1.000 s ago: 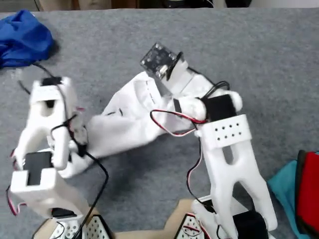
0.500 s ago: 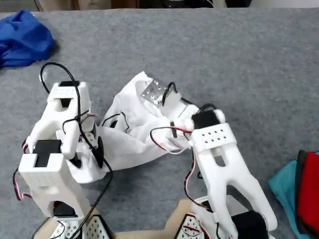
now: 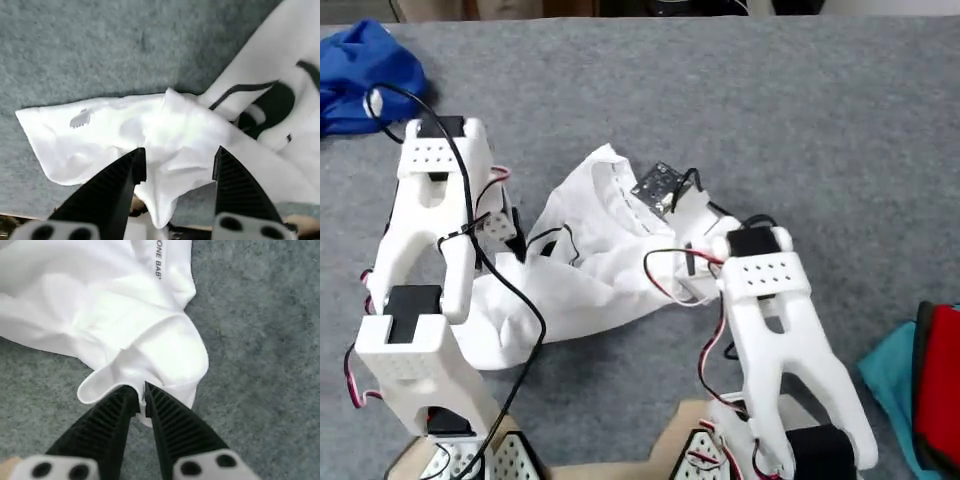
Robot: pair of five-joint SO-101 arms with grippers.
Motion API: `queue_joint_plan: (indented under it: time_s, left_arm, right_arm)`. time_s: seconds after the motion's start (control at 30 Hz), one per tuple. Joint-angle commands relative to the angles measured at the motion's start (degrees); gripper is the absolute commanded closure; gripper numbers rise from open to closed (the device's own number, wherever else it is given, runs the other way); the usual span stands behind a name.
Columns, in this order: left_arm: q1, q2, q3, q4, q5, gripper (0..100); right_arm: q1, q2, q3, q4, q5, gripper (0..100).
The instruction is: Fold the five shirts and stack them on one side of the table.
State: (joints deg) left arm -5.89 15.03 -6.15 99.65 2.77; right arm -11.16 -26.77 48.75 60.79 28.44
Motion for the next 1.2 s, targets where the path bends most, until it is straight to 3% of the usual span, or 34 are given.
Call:
queue_joint_plan:
  time_s: [0.0,0.17,0.37,0.53,0.8,0.9,1.17]
  left_arm:
    - [0.7,-1.2,-3.4,-2.2,4.0,78]
    - [0.9,3.3,-3.8,-4.1,8.5,78]
    - [0.6,10.4,-3.8,-5.0,8.6,78]
    - [0.9,14.0,-4.5,-5.4,8.3,89]
    - [0.9,15.6,-5.9,-5.5,8.3,93]
    - [0.7,15.6,-8.8,-5.1,8.2,98]
    - [0.9,15.5,-22.7,0.3,8.2,98]
  right_arm:
    - [1.2,-2.2,0.0,-0.5,0.5,99.0]
    - [1.3,-2.0,0.0,-0.6,0.5,99.0]
    - [1.4,-1.9,0.0,-0.6,0.4,99.0]
    - [1.4,-1.9,0.0,-0.6,0.1,99.0]
    - [1.4,-1.9,0.0,-0.6,0.0,99.0]
    - [1.4,-1.9,0.0,-0.6,0.0,99.0]
    - [1.4,-2.2,-0.4,-0.6,0.0,99.0]
